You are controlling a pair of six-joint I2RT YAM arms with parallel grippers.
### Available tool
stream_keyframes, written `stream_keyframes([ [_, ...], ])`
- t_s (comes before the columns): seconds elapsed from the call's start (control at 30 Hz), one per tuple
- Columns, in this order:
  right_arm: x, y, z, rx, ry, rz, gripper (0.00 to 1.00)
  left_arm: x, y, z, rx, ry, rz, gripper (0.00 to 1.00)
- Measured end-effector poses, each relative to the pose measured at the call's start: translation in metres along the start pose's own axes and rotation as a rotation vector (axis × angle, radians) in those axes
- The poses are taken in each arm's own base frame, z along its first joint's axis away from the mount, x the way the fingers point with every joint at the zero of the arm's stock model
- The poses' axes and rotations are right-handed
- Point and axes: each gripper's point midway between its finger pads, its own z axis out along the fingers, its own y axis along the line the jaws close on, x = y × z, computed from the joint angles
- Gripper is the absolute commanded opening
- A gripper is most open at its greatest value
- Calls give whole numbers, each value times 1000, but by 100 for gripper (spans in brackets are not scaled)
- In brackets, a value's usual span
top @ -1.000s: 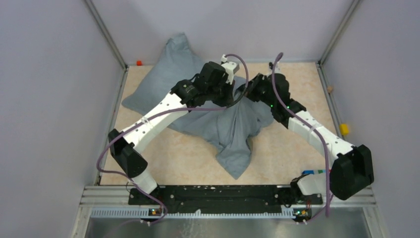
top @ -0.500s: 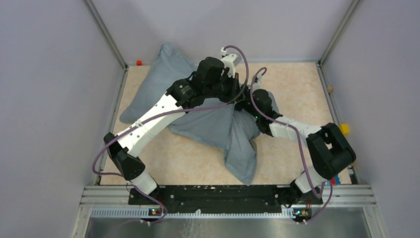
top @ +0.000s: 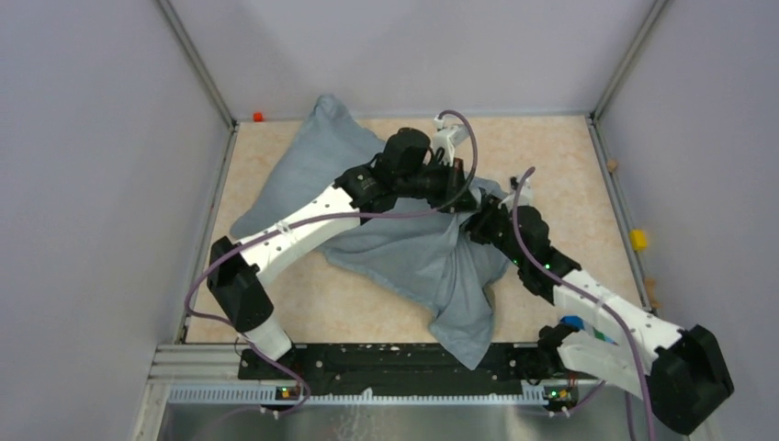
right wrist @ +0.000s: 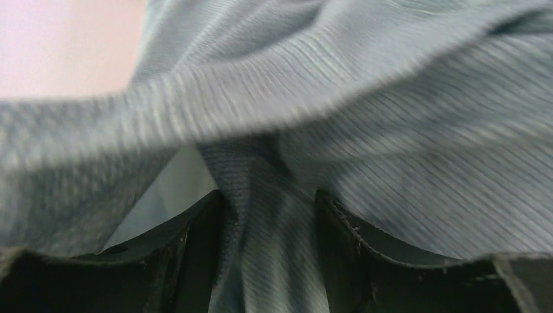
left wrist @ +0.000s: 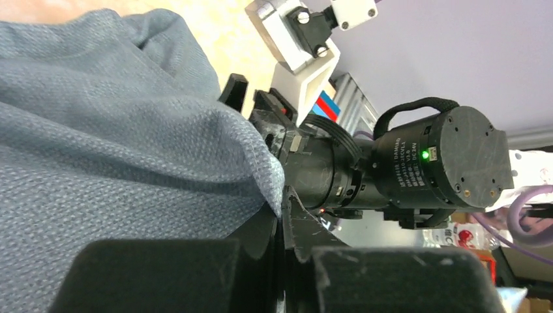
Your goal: Put the pillow into the pillowcase
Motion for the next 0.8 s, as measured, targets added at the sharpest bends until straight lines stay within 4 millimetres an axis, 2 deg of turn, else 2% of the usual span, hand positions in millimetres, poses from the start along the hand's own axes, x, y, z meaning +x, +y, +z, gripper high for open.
stream_keyframes([
  [0.1,1,-18,-19,90,-2,-18,55,8,6,6,11,7,-8,7],
  [0.23,-10,-31,-51,171,-48,-40,56,24,38,13,-37,24,-51,9],
  [0.33,-15,-41,-69,226,-78,-48,56,40,61,16,-69,42,-91,15],
  [0.37,-16,-44,-74,241,-86,-50,57,44,65,16,-73,48,-100,19],
  [0.43,-19,-51,-81,278,-100,-63,63,50,67,16,-60,63,-106,37],
  [0.5,-26,-55,-87,322,-111,-87,70,51,58,17,-19,74,-83,50],
  [0.53,-33,-55,-89,352,-117,-107,70,52,54,18,-7,78,-61,58],
  [0.6,-57,-44,-88,386,-132,-139,68,59,41,21,12,98,-13,73],
  [0.67,-97,-33,-78,403,-155,-135,69,68,28,24,24,121,32,87],
  [0.73,-145,-31,-62,413,-202,-124,69,77,21,23,7,136,68,95],
  [0.8,-167,-41,-44,429,-186,-125,69,86,16,16,-30,137,98,99],
])
